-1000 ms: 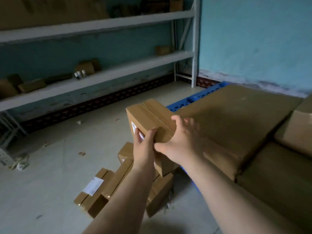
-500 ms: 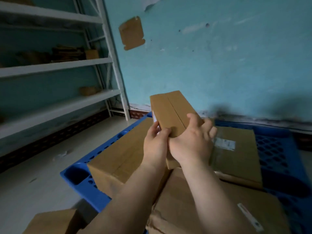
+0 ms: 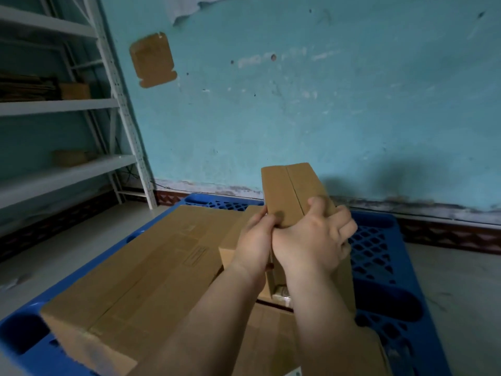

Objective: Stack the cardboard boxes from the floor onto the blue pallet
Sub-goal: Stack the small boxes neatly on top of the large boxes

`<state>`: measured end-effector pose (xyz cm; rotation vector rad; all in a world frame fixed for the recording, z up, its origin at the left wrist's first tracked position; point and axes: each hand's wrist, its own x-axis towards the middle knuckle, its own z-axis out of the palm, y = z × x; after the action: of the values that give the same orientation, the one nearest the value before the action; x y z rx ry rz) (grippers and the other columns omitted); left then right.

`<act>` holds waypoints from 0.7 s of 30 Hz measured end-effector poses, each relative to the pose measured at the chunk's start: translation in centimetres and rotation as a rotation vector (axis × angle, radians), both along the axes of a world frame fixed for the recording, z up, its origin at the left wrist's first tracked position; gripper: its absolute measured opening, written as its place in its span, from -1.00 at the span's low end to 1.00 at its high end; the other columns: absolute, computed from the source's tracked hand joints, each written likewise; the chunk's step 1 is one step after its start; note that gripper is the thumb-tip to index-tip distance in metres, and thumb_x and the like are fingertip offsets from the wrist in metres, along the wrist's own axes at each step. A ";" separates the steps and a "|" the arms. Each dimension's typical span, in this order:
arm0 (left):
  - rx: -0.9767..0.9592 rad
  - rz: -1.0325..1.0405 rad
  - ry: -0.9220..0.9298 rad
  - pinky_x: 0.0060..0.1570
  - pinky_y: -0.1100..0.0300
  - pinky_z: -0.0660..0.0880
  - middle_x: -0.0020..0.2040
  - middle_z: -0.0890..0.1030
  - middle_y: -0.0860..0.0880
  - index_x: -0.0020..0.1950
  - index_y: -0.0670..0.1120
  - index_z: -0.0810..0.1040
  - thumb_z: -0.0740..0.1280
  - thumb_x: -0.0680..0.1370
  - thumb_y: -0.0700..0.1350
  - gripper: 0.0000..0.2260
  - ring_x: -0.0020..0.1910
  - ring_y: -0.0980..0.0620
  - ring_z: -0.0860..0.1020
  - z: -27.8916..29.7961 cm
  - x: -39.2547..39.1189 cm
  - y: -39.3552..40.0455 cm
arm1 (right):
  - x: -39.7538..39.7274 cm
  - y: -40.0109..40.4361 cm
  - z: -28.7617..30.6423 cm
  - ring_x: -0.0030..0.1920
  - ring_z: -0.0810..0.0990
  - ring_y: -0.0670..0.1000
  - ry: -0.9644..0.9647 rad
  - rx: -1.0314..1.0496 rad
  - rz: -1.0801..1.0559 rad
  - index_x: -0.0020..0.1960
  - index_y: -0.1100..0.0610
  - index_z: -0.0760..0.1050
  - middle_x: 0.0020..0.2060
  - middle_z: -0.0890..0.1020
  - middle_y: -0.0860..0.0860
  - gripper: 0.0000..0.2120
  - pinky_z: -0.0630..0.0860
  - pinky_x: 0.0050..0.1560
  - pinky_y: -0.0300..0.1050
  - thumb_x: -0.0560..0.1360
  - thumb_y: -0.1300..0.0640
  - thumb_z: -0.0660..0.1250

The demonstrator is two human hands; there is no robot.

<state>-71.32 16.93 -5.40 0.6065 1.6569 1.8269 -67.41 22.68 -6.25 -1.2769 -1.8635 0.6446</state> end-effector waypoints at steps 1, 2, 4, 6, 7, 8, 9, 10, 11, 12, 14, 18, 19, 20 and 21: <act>0.011 -0.009 -0.012 -0.42 0.31 0.48 -0.18 0.68 0.10 0.23 0.10 0.51 0.22 0.51 -0.08 -0.70 -0.37 0.16 0.62 -0.6 0.0 0.2 | 0.0 0.0 -0.4 0.32 0.07 0.15 -0.011 -0.020 0.004 0.28 -0.03 0.21 0.34 0.13 0.15 -0.37 0.20 0.28 0.14 0.29 -0.13 0.33; 0.029 -0.011 -0.032 -0.50 0.35 0.47 -0.25 0.69 0.15 0.24 0.10 0.48 0.22 0.52 -0.09 -0.70 -0.41 0.22 0.62 -1.0 0.0 0.2 | 0.1 0.0 -0.8 0.33 0.06 0.16 -0.020 -0.033 0.004 0.31 -0.03 0.19 0.35 0.12 0.16 -0.35 0.19 0.29 0.14 0.30 -0.14 0.33; 0.051 -0.022 -0.040 -0.57 0.39 0.44 -0.37 0.67 0.22 0.21 0.10 0.49 0.22 0.53 -0.11 -0.73 -0.45 0.30 0.60 -1.8 0.0 0.5 | 0.4 -0.1 -1.6 0.33 0.06 0.16 -0.021 -0.012 -0.040 0.32 -0.04 0.20 0.35 0.12 0.17 -0.33 0.17 0.25 0.14 0.29 -0.15 0.33; 0.044 -0.072 0.006 -0.57 0.43 0.42 -0.39 0.65 0.27 0.05 0.13 0.54 0.21 0.54 -0.11 -0.81 -0.44 0.33 0.59 -2.4 0.2 1.0 | 0.7 0.4 -2.1 0.31 0.07 0.16 0.027 0.047 -0.112 0.31 -0.02 0.25 0.34 0.15 0.18 -0.33 0.16 0.22 0.17 0.25 -0.15 0.34; 0.038 -0.092 0.021 -0.56 0.43 0.42 -0.37 0.66 0.26 0.02 0.14 0.55 0.20 0.53 -0.11 -0.80 -0.43 0.33 0.60 -2.6 0.2 1.3 | 0.8 0.6 -2.5 0.31 0.08 0.15 0.048 0.061 -0.132 0.30 -0.01 0.27 0.34 0.16 0.18 -0.33 0.17 0.21 0.18 0.24 -0.14 0.34; 0.033 -0.101 0.017 -0.56 0.43 0.43 -0.36 0.67 0.22 0.04 0.15 0.56 0.20 0.53 -0.10 -0.79 -0.43 0.31 0.60 -2.7 0.2 1.6 | 0.8 0.9 -2.8 0.30 0.08 0.15 0.053 0.055 -0.137 0.30 -0.01 0.27 0.34 0.17 0.19 -0.32 0.18 0.21 0.18 0.24 -0.15 0.34; 0.023 -0.097 0.003 -0.56 0.42 0.42 -0.37 0.67 0.20 0.08 0.14 0.56 0.21 0.53 -0.10 -0.77 -0.45 0.30 0.59 -3.0 0.1 1.8 | 0.5 1.1 -3.3 0.30 0.08 0.15 0.041 0.031 -0.131 0.31 0.00 0.26 0.33 0.17 0.19 -0.31 0.19 0.20 0.18 0.24 -0.16 0.34; 0.005 -0.081 -0.017 -0.57 0.42 0.42 -0.40 0.66 0.20 0.07 0.14 0.56 0.21 0.53 -0.11 -0.78 -0.47 0.29 0.59 -3.2 -0.1 1.8 | 0.0 1.3 -3.9 0.30 0.09 0.16 0.012 -0.004 -0.122 0.33 0.00 0.24 0.33 0.16 0.18 -0.29 0.19 0.20 0.17 0.25 -0.17 0.34; -0.021 -0.054 -0.033 -0.56 0.40 0.44 -0.41 0.65 0.20 0.02 0.14 0.55 0.21 0.54 -0.12 -0.80 -0.46 0.27 0.59 -3.7 -0.3 1.9 | -0.5 1.4 -4.6 0.31 0.08 0.17 -0.026 -0.041 -0.112 0.35 0.00 0.22 0.34 0.14 0.18 -0.29 0.20 0.21 0.18 0.27 -0.16 0.35; -0.046 -0.029 -0.050 -0.51 0.36 0.46 -0.37 0.65 0.19 0.02 0.15 0.53 0.21 0.54 -0.14 -0.79 -0.40 0.24 0.60 -4.2 -0.4 1.9 | -1.0 1.5 -5.4 0.32 0.06 0.18 -0.061 -0.078 -0.093 0.37 0.01 0.18 0.35 0.11 0.18 -0.30 0.19 0.24 0.18 0.31 -0.12 0.35; -0.097 0.006 -0.075 -0.38 0.30 0.46 -0.17 0.61 0.12 0.23 0.09 0.47 0.21 0.53 -0.16 -0.70 -0.23 0.16 0.55 -5.3 -0.3 1.5 | -2.0 2.0 -7.1 0.37 0.00 0.21 -0.133 -0.167 -0.015 0.39 0.02 0.14 0.40 0.02 0.19 -0.38 0.14 0.31 0.20 0.41 0.02 0.32; -0.133 0.052 -0.079 -0.05 0.17 0.48 0.13 0.53 -0.07 0.38 -0.03 0.37 0.25 0.52 -0.17 -0.59 -0.01 0.03 0.50 -7.3 -0.4 0.6 | -3.5 2.9 -9.7 0.44 -0.17 0.22 -0.287 -0.168 0.112 0.42 0.03 0.09 0.47 -0.15 0.20 -0.38 0.00 0.37 0.27 0.44 0.22 0.28; -0.121 0.071 -0.075 -0.01 0.16 0.48 0.17 0.52 -0.09 0.36 -0.03 0.39 0.25 0.52 -0.17 -0.60 0.03 0.01 0.50 -7.4 -0.7 0.5 | -3.8 3.0 -9.9 0.45 -0.22 0.21 -0.262 -0.155 0.114 0.42 0.02 0.09 0.48 -0.18 0.19 -0.37 -0.05 0.37 0.30 0.44 0.23 0.28; -0.102 0.088 -0.077 0.04 0.14 0.48 0.20 0.51 -0.10 0.35 -0.03 0.40 0.25 0.52 -0.18 -0.62 0.06 0.00 0.50 -7.4 -1.0 0.4 | -4.1 2.9 -10.0 0.46 -0.26 0.19 -0.224 -0.153 0.114 0.42 0.02 0.10 0.48 -0.20 0.18 -0.36 -0.10 0.37 0.32 0.43 0.23 0.29; -0.081 0.105 -0.085 0.08 0.11 0.47 0.18 0.52 -0.11 0.33 -0.04 0.42 0.25 0.52 -0.20 -0.63 0.07 -0.01 0.50 -7.4 -1.3 0.2 | -4.3 2.8 -10.1 0.46 -0.29 0.18 -0.187 -0.155 0.117 0.42 0.03 0.10 0.49 -0.21 0.17 -0.35 -0.15 0.38 0.32 0.42 0.21 0.31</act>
<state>-72.64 17.17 -12.80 0.4087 1.7243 1.8226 -71.74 25.49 -16.35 -1.3741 -2.0874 0.7663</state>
